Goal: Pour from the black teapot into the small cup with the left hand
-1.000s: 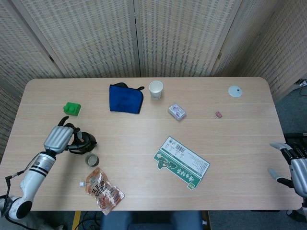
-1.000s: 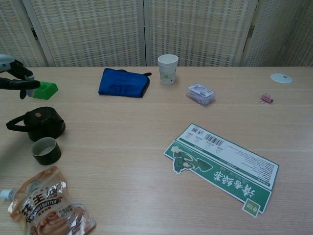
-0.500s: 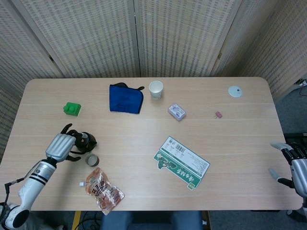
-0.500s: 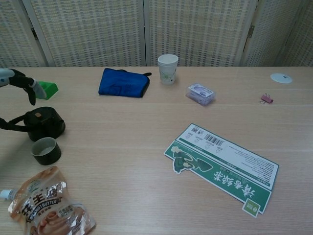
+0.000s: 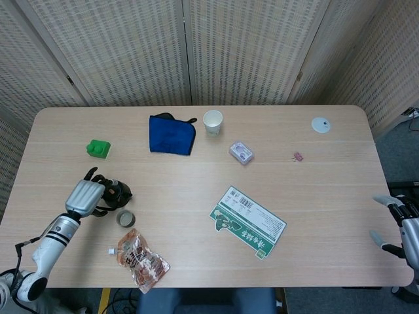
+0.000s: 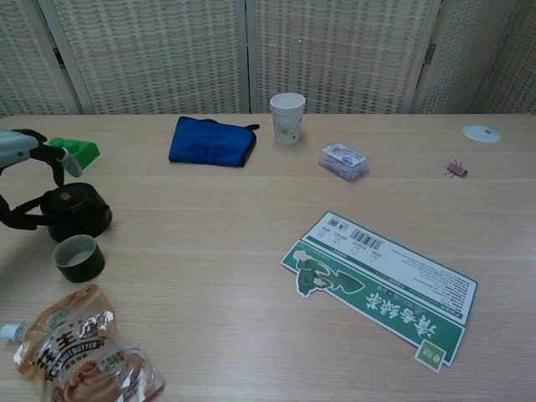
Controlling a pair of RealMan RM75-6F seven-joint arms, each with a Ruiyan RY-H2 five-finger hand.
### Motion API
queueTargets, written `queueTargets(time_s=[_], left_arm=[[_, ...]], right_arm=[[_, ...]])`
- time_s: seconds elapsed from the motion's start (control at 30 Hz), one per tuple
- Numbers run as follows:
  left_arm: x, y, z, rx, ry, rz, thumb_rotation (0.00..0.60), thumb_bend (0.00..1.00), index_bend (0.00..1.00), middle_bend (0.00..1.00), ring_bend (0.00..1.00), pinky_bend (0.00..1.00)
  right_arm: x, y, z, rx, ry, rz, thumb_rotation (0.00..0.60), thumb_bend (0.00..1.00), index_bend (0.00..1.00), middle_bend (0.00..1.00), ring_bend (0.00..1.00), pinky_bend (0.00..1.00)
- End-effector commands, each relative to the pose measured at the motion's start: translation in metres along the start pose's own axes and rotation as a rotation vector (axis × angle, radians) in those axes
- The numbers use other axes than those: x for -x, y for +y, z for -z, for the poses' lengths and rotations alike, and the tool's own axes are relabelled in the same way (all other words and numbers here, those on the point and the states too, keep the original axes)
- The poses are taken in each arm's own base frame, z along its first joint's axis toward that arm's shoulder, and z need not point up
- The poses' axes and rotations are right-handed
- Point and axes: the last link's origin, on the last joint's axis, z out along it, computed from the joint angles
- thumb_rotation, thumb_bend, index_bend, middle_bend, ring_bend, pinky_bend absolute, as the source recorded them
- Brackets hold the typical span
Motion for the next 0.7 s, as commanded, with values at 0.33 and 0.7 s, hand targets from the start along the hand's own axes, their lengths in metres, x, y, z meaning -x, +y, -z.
queueTargets(time_s=[0.33,0.7], left_arm=[[-0.003,-0.002,-0.016,-0.022,0.003,-0.007,0.600,0.11,0.24,0.33,0.20,0.00],[-0.012,-0.006,-0.041,-0.067,0.027,-0.022,0.600,0.11,0.25,0.33,0.20,0.00]], right_arm=[[0.001,0.001,0.000,0.006,-0.001,0.001,0.600,0.19,0.26,0.29,0.20,0.19],[0.001,0.004,0.000,0.018,-0.001,0.003,0.600,0.19,0.26,0.29,0.20,0.19]])
